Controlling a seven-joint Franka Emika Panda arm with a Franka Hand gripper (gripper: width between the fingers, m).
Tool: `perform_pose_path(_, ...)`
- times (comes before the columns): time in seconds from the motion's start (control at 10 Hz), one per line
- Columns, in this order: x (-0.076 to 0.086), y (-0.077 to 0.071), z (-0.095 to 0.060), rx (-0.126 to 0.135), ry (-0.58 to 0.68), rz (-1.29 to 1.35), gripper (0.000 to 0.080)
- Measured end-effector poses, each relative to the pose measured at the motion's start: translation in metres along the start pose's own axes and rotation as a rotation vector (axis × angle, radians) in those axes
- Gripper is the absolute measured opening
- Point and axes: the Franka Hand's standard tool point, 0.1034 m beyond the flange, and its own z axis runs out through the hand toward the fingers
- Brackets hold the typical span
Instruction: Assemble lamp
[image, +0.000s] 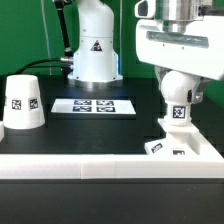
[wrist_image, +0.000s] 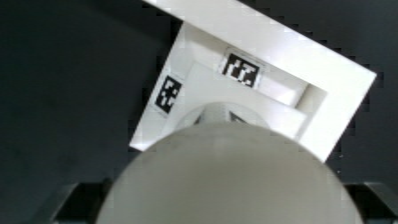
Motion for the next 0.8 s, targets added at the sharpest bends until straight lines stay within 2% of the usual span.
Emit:
perform_pose_path(0.2, 0.0, 0.0, 0.002, 0.01, -0.035, 0.165, 0.0576)
perform_pose_path(0.4, -0.002, -0.001, 0.002, 0.013, -0.042, 0.223, 0.0576)
perform_pose_path(0.6, -0.003, -0.002, 0.002, 0.013, -0.04, 0.192, 0.0688)
perform_pose_path(0.8, -0.012, -0.005, 0.0, 0.017, -0.028, 0.017, 0.0698)
